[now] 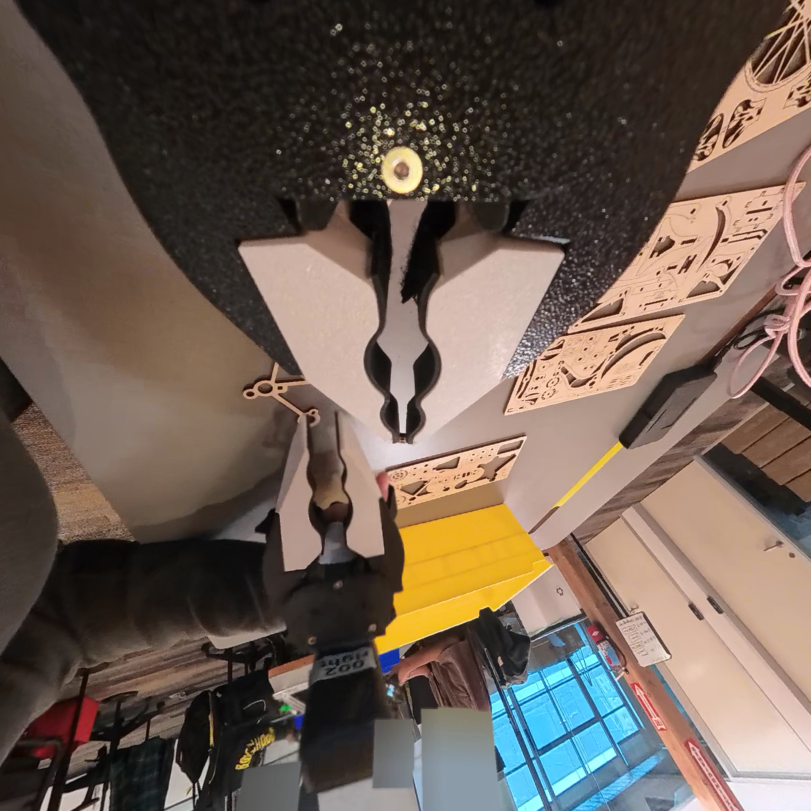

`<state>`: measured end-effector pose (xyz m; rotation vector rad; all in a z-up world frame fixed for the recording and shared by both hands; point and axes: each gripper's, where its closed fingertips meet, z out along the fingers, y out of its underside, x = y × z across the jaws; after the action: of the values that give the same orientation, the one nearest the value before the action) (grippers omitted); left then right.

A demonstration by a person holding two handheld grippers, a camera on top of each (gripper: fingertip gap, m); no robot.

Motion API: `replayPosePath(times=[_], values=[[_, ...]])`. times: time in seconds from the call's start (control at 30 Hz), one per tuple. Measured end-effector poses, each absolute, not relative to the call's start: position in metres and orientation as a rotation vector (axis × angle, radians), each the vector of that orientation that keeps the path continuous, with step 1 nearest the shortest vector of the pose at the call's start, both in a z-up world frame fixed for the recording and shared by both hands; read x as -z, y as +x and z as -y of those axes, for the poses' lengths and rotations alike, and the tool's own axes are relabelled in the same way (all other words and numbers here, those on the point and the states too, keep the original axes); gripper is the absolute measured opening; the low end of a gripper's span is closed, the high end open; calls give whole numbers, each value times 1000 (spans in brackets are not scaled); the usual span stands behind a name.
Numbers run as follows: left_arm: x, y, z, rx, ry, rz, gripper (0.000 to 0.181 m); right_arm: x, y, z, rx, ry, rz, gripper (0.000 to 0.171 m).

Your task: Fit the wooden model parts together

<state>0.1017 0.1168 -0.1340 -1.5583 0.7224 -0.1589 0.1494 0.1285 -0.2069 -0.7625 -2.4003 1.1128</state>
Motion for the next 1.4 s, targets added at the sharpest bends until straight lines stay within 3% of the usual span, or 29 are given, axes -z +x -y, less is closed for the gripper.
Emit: replayPosePath(times=[0.67,0.9,1.1,1.4], values=[[136,105,-116,174,-1556,-733,1,221,189,-113,-1336,-909,2648,19],[134,104,-117,155,-1536,-715,1,153,112,-161,-1231,-813,1881,9],[123,94,-119,80,-1482,-645,1,103,105,-206,-1027,-712,1326,0],[111,80,-118,78,-1435,-560,1,90,114,-230,-943,-743,1165,0]])
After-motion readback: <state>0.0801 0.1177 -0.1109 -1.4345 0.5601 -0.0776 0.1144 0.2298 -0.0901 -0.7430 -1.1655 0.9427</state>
